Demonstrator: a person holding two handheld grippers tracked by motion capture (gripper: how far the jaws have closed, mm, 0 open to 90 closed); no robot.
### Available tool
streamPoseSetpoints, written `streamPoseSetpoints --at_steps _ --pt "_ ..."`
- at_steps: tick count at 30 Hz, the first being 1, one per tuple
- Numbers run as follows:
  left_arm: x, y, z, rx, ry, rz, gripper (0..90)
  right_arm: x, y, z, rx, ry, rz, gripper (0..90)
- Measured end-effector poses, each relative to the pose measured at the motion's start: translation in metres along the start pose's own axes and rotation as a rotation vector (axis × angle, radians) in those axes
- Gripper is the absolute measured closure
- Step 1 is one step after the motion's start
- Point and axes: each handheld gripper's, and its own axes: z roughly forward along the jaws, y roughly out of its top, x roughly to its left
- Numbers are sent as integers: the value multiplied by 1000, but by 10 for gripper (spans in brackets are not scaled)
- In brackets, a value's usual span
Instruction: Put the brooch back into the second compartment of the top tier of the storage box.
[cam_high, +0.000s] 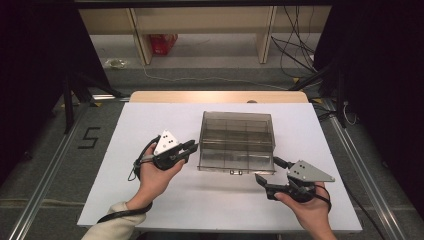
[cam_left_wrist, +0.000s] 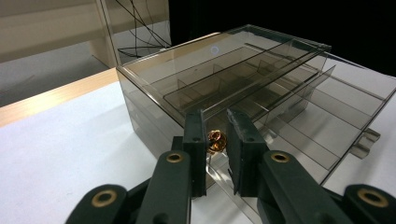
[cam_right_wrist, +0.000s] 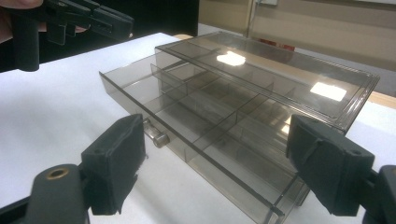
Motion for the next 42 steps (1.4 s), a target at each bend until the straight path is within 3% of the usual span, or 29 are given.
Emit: streamPoseSetpoints --at_steps 42 --pt "-14 14 0 -36 -44 6 783 0 -1 1 -1 4 8 207"
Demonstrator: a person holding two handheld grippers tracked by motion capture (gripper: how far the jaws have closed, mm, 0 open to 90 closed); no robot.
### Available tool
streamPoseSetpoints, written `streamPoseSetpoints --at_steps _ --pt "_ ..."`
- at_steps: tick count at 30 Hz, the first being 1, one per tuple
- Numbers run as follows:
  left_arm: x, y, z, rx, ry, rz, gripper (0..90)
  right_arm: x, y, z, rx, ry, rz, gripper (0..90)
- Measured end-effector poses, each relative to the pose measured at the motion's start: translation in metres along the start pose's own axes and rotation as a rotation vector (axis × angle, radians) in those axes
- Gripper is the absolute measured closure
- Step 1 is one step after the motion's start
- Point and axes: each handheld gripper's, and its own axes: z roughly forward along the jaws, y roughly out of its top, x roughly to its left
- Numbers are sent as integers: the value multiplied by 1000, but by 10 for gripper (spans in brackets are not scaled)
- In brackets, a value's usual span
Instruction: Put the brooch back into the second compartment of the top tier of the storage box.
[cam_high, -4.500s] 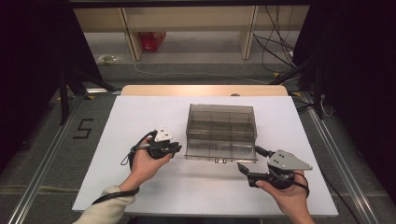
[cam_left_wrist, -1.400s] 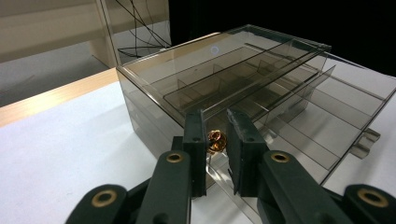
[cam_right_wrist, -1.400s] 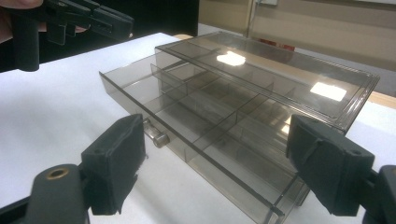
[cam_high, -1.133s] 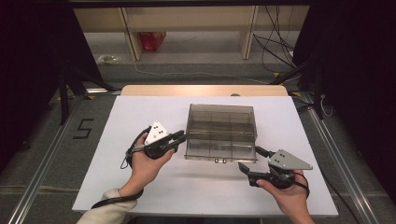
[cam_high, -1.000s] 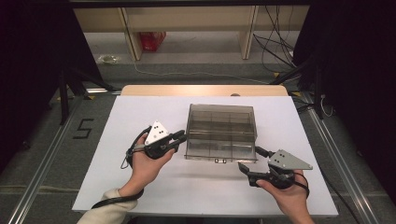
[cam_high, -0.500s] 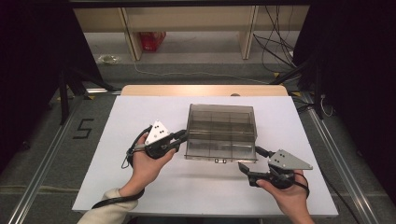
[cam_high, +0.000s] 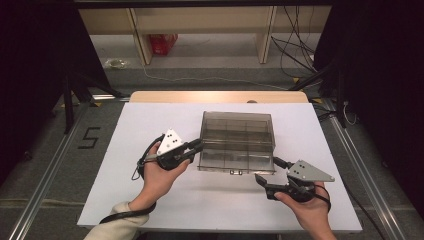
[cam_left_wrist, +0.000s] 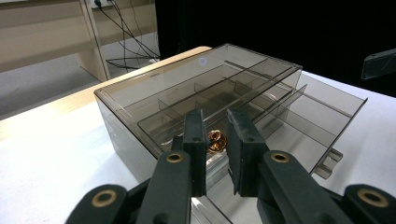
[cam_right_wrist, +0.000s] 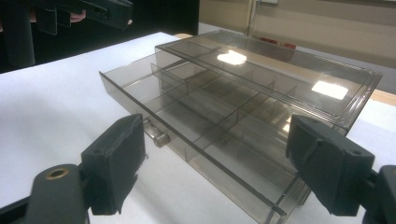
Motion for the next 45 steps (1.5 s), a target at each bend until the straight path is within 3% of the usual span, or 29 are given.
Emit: streamPoseSetpoints --at_steps 45 --pt "-18 10 15 -8 -63 6 783 0 0 0 4 3 0 207"
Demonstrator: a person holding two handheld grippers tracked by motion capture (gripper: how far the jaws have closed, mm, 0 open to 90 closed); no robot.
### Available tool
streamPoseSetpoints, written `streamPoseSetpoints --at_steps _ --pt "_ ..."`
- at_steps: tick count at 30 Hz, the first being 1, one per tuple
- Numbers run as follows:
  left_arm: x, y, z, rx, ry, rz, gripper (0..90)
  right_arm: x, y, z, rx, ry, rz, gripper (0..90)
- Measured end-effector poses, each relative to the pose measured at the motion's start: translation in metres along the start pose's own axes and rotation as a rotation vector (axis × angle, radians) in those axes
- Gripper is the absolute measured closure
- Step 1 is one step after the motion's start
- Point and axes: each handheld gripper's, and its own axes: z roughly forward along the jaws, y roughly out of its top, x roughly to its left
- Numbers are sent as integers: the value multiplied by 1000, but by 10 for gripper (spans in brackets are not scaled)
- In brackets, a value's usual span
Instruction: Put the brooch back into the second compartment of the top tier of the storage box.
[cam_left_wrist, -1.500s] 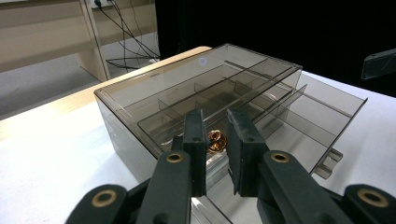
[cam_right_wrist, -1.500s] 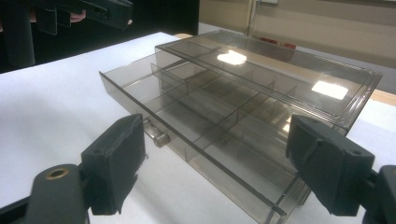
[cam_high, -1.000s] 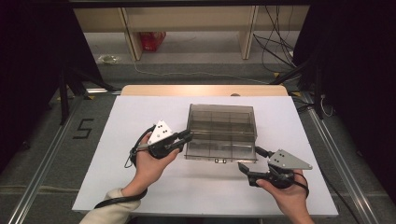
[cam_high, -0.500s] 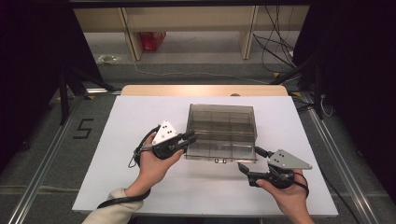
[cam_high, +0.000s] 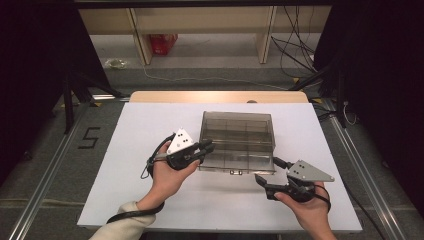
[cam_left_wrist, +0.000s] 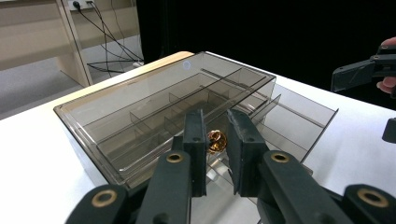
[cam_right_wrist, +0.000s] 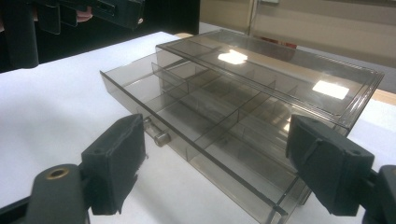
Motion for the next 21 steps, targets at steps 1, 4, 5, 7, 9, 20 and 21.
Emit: streamPoseSetpoints --at_steps 1,4,5,7,9,20,21 --pt "0 0 0 -2 -1 0 783 0 0 0 -1 0 0 207" --pt "-1 1 1 0 -3 1 783 0 0 0 1 -1 0 208" --pt "-1 1 2 2 -5 -1 783 0 0 0 2 -1 0 207" --pt "-2 1 3 4 -6 0 783 0 0 0 3 -2 0 208" --pt "-2 1 3 7 -7 -3 783 0 0 0 2 -2 0 208" --pt "-4 2 6 14 -17 -1 783 0 0 0 2 -2 0 207" --pt "-5 2 7 14 -19 0 784 0 0 0 1 -3 0 207"
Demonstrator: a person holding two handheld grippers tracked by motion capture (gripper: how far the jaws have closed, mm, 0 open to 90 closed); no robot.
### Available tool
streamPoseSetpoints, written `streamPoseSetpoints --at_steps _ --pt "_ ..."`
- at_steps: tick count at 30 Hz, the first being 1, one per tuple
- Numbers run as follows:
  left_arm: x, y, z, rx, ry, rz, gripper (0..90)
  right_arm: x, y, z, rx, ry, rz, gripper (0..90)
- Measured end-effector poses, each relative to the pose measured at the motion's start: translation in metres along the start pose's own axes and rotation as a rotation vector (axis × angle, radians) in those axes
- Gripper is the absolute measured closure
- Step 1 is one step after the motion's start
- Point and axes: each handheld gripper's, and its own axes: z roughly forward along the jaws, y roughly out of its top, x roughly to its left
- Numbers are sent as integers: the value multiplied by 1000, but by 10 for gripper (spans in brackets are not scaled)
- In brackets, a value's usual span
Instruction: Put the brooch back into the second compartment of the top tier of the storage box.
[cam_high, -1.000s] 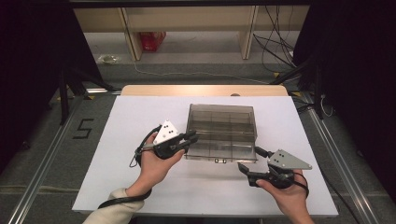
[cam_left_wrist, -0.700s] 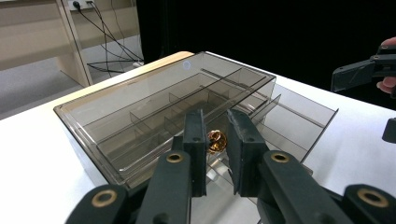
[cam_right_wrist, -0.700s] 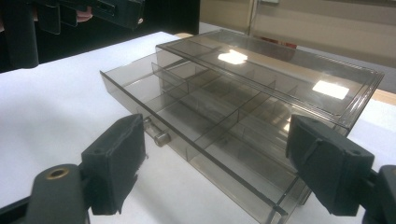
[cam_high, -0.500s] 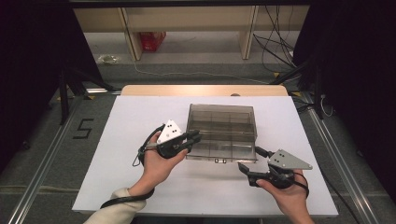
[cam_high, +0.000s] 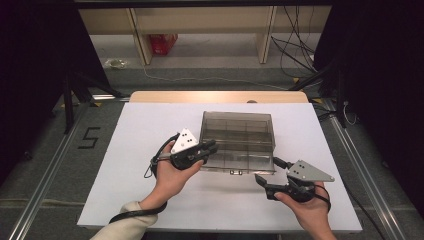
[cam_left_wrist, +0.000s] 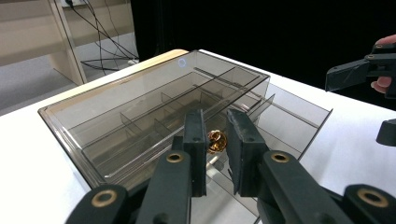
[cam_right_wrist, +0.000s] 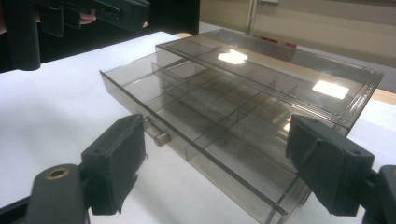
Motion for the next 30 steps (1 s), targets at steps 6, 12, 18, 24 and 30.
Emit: streamPoseSetpoints --at_steps 6,12,18,24,30 --pt "-1 1 2 5 -7 2 783 0 0 0 1 0 1 207" --pt "-3 0 6 14 -13 4 783 0 0 0 1 0 1 207" --pt "-5 0 9 18 -19 8 783 0 0 0 1 1 2 207" --pt "-7 0 10 20 -23 7 783 0 0 0 0 2 1 207" --pt "-8 1 12 24 -33 11 784 0 0 0 1 1 1 207"
